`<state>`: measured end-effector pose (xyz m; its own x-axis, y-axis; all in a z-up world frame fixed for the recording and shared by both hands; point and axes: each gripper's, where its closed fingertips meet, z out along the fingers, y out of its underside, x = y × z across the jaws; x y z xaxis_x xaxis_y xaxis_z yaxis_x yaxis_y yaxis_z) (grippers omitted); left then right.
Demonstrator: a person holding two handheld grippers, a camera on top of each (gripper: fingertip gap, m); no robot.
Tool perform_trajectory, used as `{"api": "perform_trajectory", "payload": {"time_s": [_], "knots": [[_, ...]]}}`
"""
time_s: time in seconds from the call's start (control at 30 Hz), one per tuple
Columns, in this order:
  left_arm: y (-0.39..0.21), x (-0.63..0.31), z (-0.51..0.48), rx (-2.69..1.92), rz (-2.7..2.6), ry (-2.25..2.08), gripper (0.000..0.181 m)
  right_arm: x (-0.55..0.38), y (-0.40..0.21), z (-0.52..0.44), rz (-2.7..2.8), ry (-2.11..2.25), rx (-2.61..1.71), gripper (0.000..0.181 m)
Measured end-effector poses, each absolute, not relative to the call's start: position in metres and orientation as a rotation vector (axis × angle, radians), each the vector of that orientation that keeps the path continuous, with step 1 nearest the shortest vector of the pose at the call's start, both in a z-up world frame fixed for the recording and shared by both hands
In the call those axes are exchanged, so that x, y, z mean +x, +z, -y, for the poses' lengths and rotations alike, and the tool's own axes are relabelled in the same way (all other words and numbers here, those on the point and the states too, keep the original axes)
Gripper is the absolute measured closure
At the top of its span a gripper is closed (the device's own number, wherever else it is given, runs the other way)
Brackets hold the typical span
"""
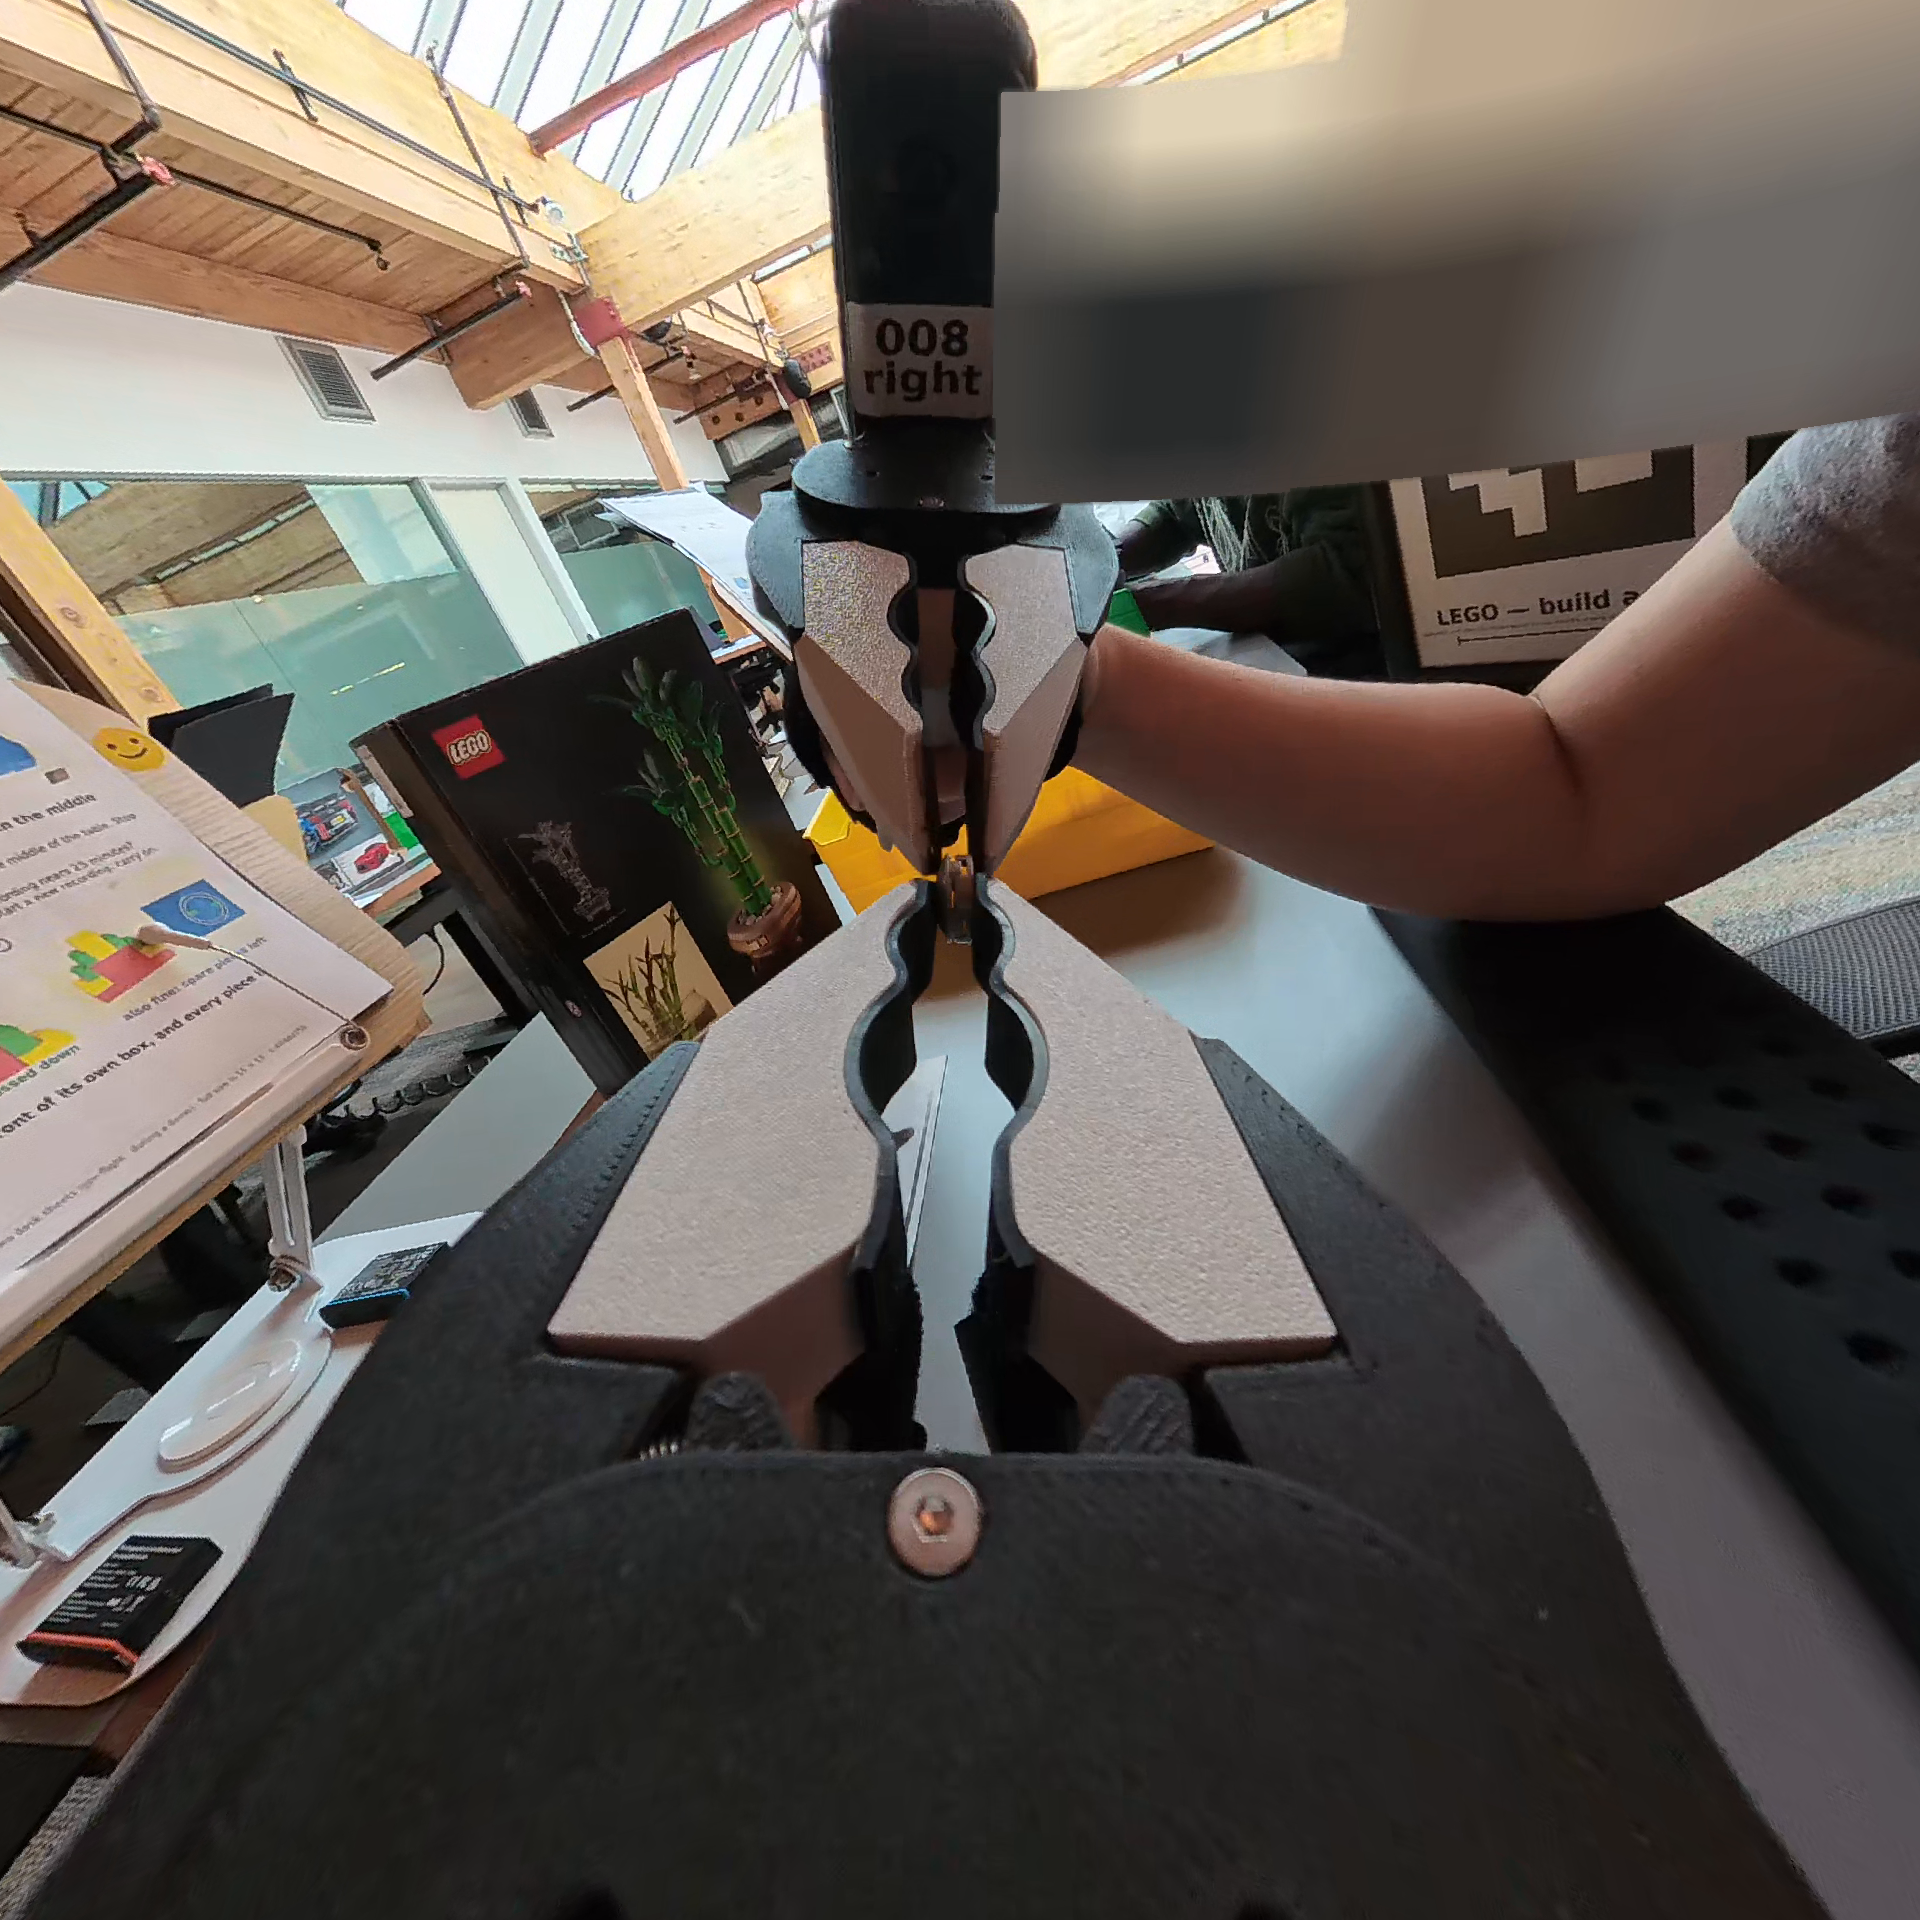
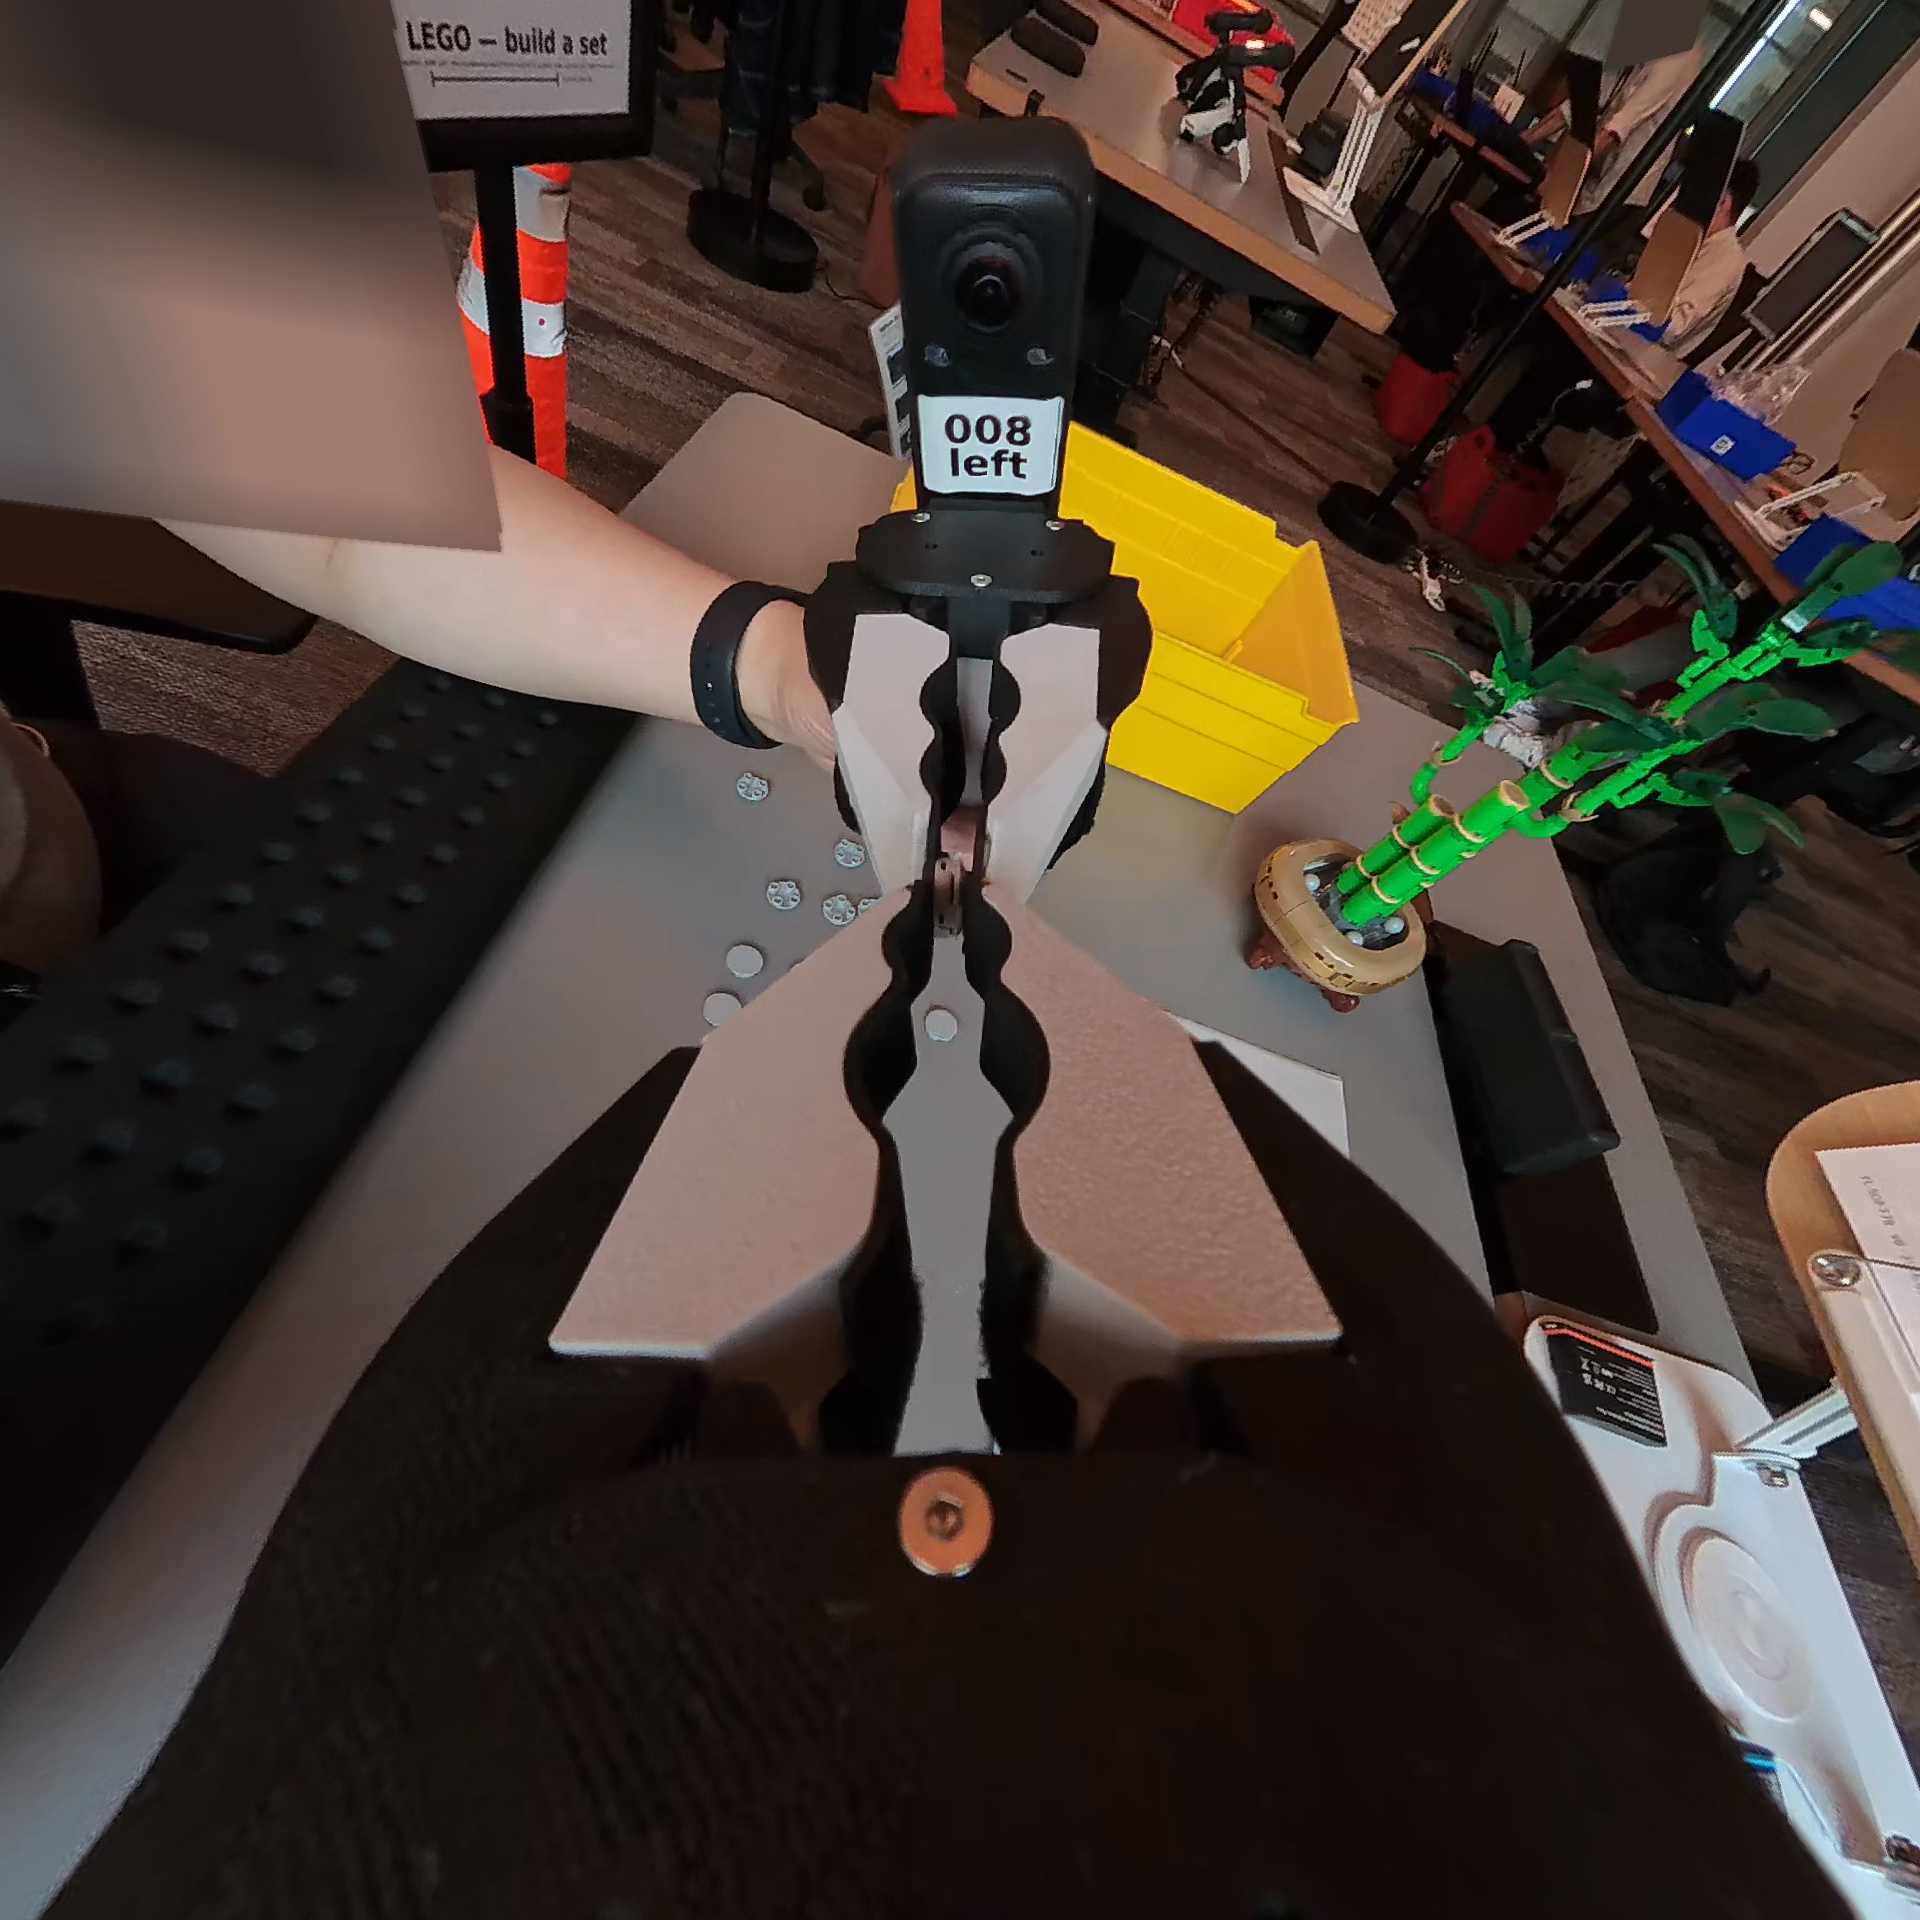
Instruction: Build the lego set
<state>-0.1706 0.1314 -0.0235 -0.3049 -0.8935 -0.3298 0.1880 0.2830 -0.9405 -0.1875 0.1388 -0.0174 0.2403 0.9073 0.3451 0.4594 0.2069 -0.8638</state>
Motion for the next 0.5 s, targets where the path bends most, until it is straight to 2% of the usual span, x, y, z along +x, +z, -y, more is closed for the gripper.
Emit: {"api": "perform_trajectory", "payload": {"time_s": [0.5], "knots": [[-0.0305, -0.1674, -0.1315, -0.701, -1.522, -1.181, 0.177, -0.1842, -0.0247, -0.138, 1.421, 0.51, -1.413, 0.177]]}}
